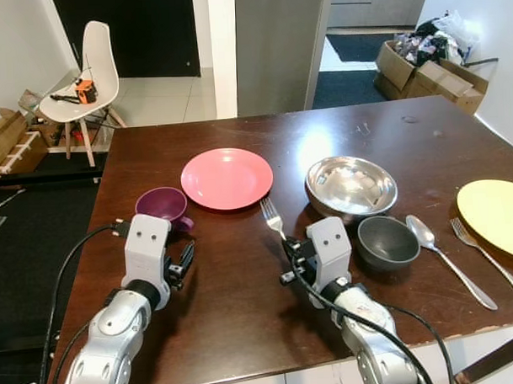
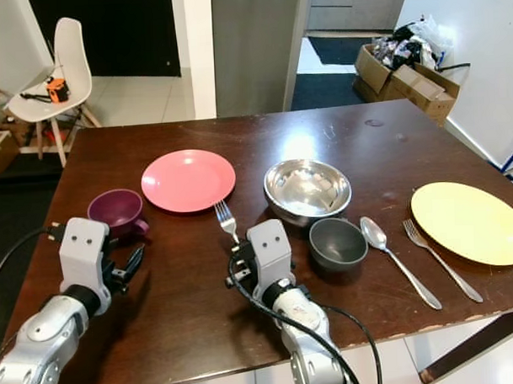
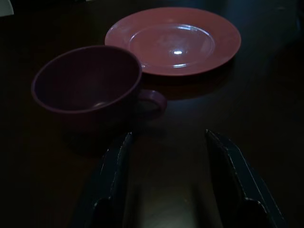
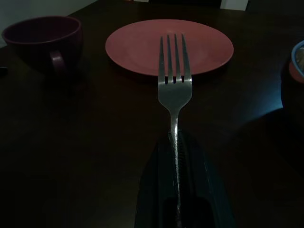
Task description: Setting the table
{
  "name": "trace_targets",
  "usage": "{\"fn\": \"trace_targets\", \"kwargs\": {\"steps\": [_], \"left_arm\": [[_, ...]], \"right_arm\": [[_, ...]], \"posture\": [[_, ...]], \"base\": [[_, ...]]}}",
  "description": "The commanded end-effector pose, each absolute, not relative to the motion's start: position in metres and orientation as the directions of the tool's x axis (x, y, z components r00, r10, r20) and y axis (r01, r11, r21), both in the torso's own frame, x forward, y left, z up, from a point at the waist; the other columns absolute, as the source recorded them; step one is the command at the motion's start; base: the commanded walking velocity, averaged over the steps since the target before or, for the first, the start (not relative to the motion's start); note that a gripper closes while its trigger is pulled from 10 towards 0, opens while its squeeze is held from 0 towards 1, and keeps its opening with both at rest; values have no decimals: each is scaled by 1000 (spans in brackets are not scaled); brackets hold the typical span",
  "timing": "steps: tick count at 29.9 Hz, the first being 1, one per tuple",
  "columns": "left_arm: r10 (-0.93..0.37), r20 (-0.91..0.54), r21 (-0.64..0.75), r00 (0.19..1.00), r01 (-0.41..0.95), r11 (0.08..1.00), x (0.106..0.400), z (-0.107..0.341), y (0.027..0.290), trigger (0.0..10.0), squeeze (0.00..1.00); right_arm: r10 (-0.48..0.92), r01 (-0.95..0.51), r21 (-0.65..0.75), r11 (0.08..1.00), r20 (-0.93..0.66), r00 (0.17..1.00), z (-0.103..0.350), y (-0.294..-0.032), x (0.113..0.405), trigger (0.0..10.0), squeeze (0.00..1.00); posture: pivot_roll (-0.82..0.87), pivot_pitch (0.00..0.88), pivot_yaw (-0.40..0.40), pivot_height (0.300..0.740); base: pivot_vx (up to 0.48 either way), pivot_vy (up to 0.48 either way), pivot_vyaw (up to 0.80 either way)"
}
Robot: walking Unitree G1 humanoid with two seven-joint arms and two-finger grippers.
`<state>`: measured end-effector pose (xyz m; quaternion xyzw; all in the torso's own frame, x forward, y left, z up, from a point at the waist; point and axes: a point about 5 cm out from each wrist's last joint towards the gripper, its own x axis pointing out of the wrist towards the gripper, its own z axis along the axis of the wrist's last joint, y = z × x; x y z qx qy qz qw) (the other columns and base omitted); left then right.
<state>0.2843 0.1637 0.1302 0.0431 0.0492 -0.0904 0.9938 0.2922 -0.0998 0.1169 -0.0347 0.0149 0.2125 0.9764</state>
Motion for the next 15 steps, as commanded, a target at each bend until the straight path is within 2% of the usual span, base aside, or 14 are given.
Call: {"fn": "trace_targets", "kwargs": {"steps": [1,15], "left_arm": [[-167,-122,80,978,177,981,283,124,164,10000,0],[-166,-124,81,978,176,981,284,121,160,10000,0]], "right_arm": [[409,-412,-57,909,-57,911,115,-99,293,10000,0],[403,-405,-45,913,-62,913,114,-98,291,10000,0]], "posture": [[-25,0,63,740],[-18,0,60,740]], "base": [[0,0,0],[0,0,0]]}}
